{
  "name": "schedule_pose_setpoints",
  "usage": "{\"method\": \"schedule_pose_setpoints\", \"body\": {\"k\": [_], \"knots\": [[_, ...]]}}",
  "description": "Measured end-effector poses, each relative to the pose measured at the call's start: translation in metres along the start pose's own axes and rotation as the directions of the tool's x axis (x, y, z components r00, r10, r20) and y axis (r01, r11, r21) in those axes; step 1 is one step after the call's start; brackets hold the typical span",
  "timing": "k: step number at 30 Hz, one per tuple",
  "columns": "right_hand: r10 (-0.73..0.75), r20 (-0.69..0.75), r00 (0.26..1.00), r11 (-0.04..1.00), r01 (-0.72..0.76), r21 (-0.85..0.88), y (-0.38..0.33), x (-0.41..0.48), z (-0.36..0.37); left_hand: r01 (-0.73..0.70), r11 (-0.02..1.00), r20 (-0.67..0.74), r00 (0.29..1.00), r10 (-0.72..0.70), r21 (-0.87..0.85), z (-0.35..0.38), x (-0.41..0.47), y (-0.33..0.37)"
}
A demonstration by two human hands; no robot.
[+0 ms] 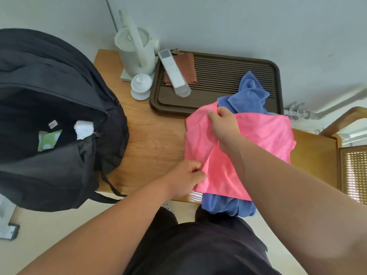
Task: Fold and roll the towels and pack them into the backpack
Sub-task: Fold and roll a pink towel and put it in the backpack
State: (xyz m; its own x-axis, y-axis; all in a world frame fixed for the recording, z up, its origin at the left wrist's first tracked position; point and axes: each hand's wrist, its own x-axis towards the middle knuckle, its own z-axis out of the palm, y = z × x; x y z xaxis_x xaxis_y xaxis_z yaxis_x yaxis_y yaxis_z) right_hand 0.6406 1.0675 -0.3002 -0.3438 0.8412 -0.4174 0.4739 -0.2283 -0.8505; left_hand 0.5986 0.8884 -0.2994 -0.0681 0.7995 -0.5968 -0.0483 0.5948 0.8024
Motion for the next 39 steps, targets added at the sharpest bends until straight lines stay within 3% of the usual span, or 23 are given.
{"method": "schedule_pose_setpoints", "body": {"k": [7,13,15,17,19,21,25,32,39], "knots": [[-0.112,-0.076,0.991,0.989,0.104,-0.107,0.031,0.02,-0.081,0.008,0.996,0.019,1.0,-0.009,0.088,0.069,0.041,0.029],[-0.143,-0.071,0.987,0.847,0.085,-0.525,0.054,0.023,-0.116,0.151,0.97,-0.029,0.988,-0.148,0.189,0.089,0.053,0.017],[-0.357,-0.045,0.933,0.684,0.228,-0.693,0.053,0.014,-0.112,0.203,0.955,-0.173,0.971,-0.167,0.215,0.083,0.055,0.002],[-0.552,0.117,0.826,0.446,0.411,-0.795,0.049,0.008,-0.1,0.283,0.911,-0.378,0.912,-0.159,0.298,0.072,0.057,-0.016],[-0.532,0.346,0.773,0.264,0.539,-0.8,0.046,0.008,-0.084,0.375,0.862,-0.526,0.836,-0.156,0.34,0.062,0.053,-0.03],[-0.399,0.531,0.748,0.178,0.631,-0.755,0.046,0.012,-0.065,0.435,0.841,-0.609,0.776,-0.168,0.323,0.052,0.049,-0.04],[-0.213,0.639,0.739,0.207,0.673,-0.71,0.052,0.027,-0.028,0.504,0.827,-0.631,0.732,-0.256,0.249,0.041,0.054,-0.054],[-0.071,0.6,0.797,0.224,0.599,-0.769,0.053,0.05,-0.008,0.466,0.827,-0.543,0.803,-0.247,0.313,0.046,0.069,-0.052],[-0.19,0.537,0.822,0.37,0.567,-0.736,0.032,0.041,0.004,0.354,0.926,-0.488,0.836,-0.25,0.132,0.028,0.041,-0.056]]}}
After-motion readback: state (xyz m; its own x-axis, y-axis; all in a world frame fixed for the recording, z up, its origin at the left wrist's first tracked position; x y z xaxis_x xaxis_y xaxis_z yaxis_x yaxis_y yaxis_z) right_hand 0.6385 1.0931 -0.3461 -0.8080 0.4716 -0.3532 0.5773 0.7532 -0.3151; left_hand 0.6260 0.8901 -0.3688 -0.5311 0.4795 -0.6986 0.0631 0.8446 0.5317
